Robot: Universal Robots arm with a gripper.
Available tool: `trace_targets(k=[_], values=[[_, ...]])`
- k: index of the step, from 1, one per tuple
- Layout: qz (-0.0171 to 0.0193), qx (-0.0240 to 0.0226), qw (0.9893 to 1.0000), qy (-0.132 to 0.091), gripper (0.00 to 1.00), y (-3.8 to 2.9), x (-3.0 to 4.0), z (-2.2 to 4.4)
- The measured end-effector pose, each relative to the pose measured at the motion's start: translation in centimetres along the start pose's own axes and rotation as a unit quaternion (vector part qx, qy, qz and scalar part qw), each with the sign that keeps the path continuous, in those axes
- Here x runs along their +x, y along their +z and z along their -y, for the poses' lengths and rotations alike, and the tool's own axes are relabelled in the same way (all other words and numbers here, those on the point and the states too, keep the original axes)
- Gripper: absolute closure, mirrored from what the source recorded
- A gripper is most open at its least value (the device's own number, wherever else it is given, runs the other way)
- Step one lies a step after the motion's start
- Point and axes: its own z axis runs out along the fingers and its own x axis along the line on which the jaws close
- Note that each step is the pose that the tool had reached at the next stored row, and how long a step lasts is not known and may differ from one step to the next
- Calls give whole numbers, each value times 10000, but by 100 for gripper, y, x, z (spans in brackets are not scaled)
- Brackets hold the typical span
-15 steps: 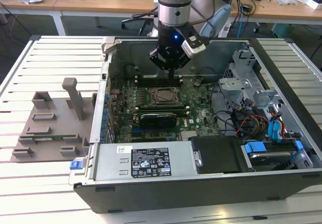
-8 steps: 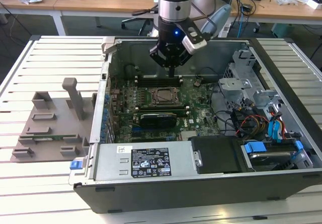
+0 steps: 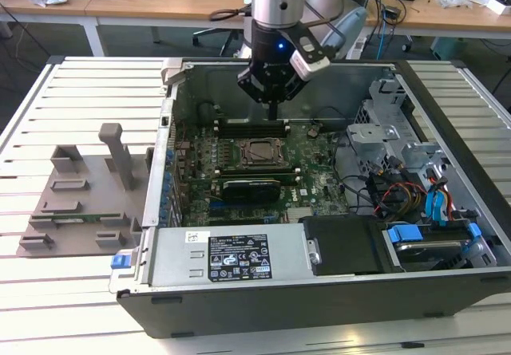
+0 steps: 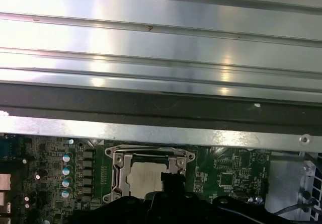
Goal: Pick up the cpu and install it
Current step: 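Install the first cpu locking lever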
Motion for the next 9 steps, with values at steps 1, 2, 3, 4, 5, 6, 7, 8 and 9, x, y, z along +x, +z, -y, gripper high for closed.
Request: trace_targets(k=[1, 2, 3, 4, 5, 6, 7, 8, 9], values=[[0, 6, 10000, 0, 89, -9, -1, 1], [-1, 12, 10000, -1, 89, -19, -1, 1], [-1, 19, 10000, -1, 89, -35, -2, 3], [-2, 24, 10000, -1, 89, -48, -2, 4], [-2, 30, 10000, -1, 89, -63, -3, 5], [-2, 36, 10000, -2, 89, -76, -3, 6], [-3, 41, 10000, -2, 89, -89, -4, 7], [-3, 46, 10000, -2, 89, -102, -5, 8], [-3, 51, 10000, -3, 89, -113, -5, 9]])
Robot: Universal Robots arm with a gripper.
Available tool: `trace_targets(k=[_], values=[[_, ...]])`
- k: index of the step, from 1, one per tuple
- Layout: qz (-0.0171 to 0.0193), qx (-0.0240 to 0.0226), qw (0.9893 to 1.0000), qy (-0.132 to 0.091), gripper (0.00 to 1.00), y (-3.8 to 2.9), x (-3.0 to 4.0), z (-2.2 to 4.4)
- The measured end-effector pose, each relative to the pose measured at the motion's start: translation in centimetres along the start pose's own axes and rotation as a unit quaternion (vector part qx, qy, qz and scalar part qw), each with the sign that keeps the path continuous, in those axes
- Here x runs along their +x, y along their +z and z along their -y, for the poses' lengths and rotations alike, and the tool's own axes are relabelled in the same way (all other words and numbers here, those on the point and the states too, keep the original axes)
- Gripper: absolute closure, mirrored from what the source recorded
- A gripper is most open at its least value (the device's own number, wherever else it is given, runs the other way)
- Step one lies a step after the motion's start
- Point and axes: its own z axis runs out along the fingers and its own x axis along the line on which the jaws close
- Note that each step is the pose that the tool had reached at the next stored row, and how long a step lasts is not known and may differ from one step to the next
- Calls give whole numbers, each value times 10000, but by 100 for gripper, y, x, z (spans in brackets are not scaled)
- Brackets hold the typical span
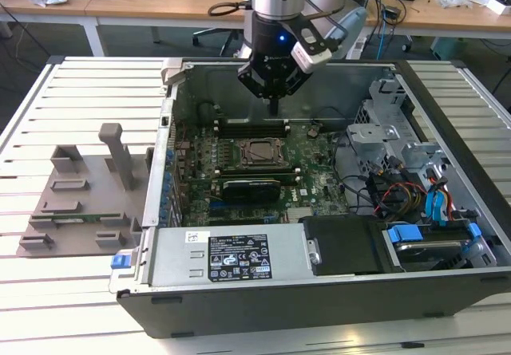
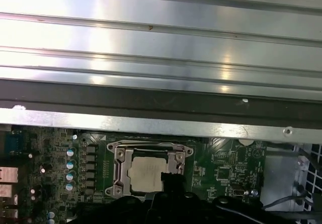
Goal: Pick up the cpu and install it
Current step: 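Install the first cpu locking lever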
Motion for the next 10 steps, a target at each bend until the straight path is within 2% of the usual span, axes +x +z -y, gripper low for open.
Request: trace_targets(k=[10], values=[[-4, 63, 10000, -3, 89, -172, -7, 15]])
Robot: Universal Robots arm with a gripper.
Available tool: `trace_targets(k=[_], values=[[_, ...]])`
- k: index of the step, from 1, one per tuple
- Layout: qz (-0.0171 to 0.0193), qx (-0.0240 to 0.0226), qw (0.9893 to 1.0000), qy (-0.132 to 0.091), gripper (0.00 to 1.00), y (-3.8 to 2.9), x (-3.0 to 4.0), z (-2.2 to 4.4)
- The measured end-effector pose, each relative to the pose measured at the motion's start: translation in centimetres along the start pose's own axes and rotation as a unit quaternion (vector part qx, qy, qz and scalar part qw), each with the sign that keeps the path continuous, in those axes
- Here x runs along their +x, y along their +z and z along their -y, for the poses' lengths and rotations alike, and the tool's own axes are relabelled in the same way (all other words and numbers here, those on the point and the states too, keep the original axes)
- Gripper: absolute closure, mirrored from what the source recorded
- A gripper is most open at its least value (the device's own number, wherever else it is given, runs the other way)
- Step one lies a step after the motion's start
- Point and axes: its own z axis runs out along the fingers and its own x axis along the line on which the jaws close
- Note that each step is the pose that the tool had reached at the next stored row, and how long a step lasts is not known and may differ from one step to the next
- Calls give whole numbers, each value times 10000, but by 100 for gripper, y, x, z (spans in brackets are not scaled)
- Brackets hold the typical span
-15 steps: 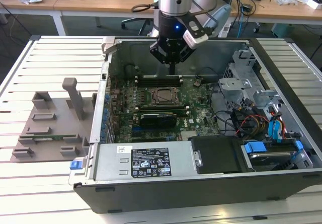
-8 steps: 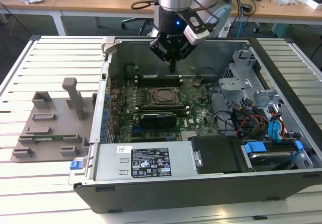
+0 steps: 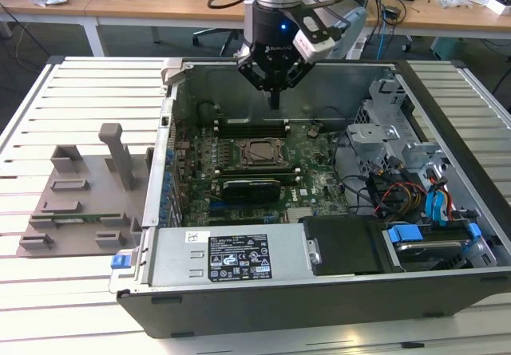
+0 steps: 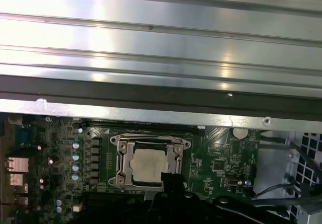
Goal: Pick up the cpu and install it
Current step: 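Install the first cpu locking lever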
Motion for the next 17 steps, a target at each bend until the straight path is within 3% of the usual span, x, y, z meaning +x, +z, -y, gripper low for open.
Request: trace_targets(k=[15, 17], values=[[-5, 68, 10000, -3, 89, -273, -12, 28], [-4, 67, 10000, -3, 89, -280, -12, 29]])
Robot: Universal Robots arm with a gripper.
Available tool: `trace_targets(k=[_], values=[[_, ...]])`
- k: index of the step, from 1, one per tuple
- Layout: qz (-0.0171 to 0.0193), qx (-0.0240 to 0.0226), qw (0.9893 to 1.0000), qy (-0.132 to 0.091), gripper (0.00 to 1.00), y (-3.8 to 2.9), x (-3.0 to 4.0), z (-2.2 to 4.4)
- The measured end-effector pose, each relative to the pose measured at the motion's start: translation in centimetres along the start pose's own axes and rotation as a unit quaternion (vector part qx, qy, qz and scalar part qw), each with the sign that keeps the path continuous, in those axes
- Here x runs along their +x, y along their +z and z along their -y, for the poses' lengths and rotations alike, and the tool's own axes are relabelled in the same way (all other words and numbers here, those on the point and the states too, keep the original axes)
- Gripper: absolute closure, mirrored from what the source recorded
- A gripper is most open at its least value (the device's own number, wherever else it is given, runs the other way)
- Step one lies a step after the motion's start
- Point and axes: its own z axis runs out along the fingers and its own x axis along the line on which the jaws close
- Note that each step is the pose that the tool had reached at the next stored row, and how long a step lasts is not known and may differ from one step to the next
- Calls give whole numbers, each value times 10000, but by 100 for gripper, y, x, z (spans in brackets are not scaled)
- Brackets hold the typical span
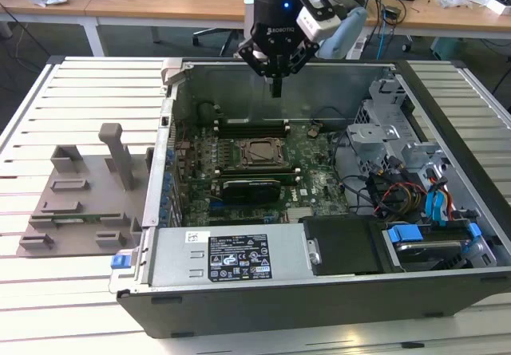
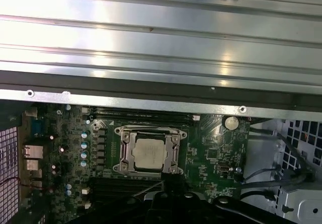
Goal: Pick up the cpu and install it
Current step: 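Install the first cpu locking lever, then install the second cpu locking lever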
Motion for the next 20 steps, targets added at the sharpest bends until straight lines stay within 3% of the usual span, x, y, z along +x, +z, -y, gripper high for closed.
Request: trace_targets(k=[13, 17, 20], values=[[0, -5, 10000, 0, 89, -5, 1, 13], [1, -24, 10000, 1, 89, 0, 4, 50], [5, -84, 10000, 4, 89, 9, 11, 121]])
